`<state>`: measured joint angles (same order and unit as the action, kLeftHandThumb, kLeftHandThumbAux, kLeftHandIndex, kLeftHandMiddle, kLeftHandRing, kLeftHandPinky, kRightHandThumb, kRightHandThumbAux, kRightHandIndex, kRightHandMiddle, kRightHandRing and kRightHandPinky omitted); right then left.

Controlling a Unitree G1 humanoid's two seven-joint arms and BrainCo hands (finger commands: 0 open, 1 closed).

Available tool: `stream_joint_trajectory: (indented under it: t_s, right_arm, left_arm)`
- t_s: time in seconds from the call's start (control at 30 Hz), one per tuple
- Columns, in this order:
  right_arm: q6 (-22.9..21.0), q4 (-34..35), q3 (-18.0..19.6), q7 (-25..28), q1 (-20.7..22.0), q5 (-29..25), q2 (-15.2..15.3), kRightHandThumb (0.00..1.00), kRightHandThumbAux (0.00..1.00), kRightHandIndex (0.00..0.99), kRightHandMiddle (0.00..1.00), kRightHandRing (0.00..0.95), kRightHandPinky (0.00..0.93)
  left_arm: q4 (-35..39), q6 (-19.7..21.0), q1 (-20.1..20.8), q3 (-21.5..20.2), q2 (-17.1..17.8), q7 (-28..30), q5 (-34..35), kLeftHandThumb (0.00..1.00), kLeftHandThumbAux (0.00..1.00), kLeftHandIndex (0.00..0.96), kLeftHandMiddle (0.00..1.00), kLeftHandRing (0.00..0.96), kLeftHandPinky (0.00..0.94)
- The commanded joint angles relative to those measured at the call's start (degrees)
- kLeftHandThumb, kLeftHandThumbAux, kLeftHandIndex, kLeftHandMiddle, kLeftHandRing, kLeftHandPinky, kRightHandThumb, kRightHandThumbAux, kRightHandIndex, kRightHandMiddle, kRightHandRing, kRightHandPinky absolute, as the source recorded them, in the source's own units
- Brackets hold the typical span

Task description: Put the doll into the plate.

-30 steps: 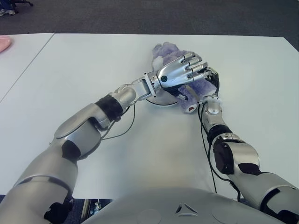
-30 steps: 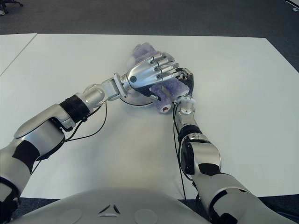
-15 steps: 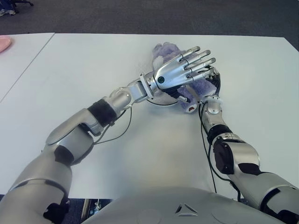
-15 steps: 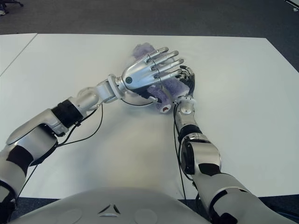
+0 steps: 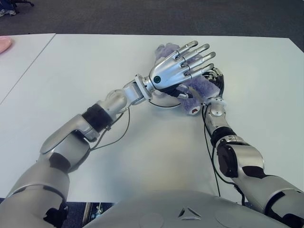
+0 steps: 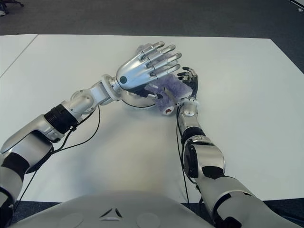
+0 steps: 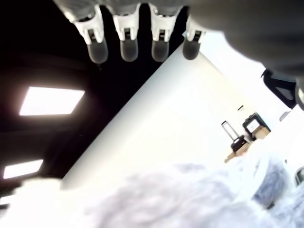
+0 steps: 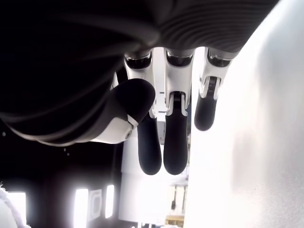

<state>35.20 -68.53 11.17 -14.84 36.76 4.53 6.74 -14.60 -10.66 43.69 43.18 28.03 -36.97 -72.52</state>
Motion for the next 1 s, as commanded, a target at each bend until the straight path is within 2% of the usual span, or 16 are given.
stream_joint_trajectory:
  t_s: [0.03,0.17,0.23,0.43,0.57,0.63,0.73,0.87,1.0]
  right_arm:
    - [-4.17,-8.91,-0.13,2.22,-14.22,0.53,-2.76,1.0,0.638,0.276,0.467,0.472,0.292]
    - [-3.7,-8.81,0.06,1.93,-14.07,0.41,-3.02,1.0,0.639,0.278,0.467,0.472,0.357]
    - [-3.7,-8.81,0.1,1.99,-14.05,0.42,-2.99,1.0,0.639,0.284,0.467,0.472,0.385]
    - [-4.31,-8.87,0.37,2.75,-13.76,0.15,-3.03,1.0,0.674,0.294,0.462,0.495,0.368]
    - [-4.51,-8.89,0.57,3.2,-13.57,-0.01,-2.98,1.0,0.675,0.298,0.461,0.488,0.385]
    - [-4.52,-8.89,0.68,3.33,-13.52,-0.07,-2.93,1.0,0.674,0.3,0.462,0.479,0.402]
    - [-4.51,-8.9,0.9,3.53,-13.47,-0.19,-2.88,1.0,0.676,0.301,0.461,0.488,0.386]
    - [-4.99,-8.93,0.78,4.0,-13.45,0.05,-2.51,1.0,0.676,0.299,0.461,0.492,0.38]
    - [-4.66,-8.91,0.98,4.11,-13.5,0.01,-2.38,1.0,0.673,0.301,0.461,0.474,0.41]
  left_arm:
    - [-2.05,-0.24,1.04,-7.28,5.76,3.3,3.41,0.142,0.192,0.0,0.0,0.0,0.0]
    - [-3.27,0.31,1.99,-10.66,8.03,2.69,4.34,0.125,0.182,0.0,0.0,0.0,0.0]
    - [-3.88,1.64,1.25,-14.02,9.81,0.73,5.55,0.088,0.185,0.0,0.0,0.0,0.0]
    - [-6.35,3.88,-1.49,-19.23,10.88,-5.5,7.25,0.013,0.195,0.0,0.0,0.0,0.0]
    - [-9.71,2.4,-3.45,-22.37,11.48,-8.6,10.89,0.002,0.201,0.0,0.0,0.0,0.0]
    - [-13.0,1.35,-3.11,-22.99,11.24,-9.79,12.32,0.001,0.196,0.0,0.0,0.0,0.0]
    - [-16.36,1.35,-2.19,-24.26,9.95,-10.07,14.75,0.0,0.191,0.0,0.0,0.0,0.0]
    - [-27.44,-1.1,0.46,-25.4,4.69,-12.61,20.02,0.0,0.166,0.0,0.0,0.0,0.0]
    - [-35.71,-2.67,2.56,-25.35,1.45,-15.5,21.93,0.0,0.157,0.0,0.0,0.0,0.0]
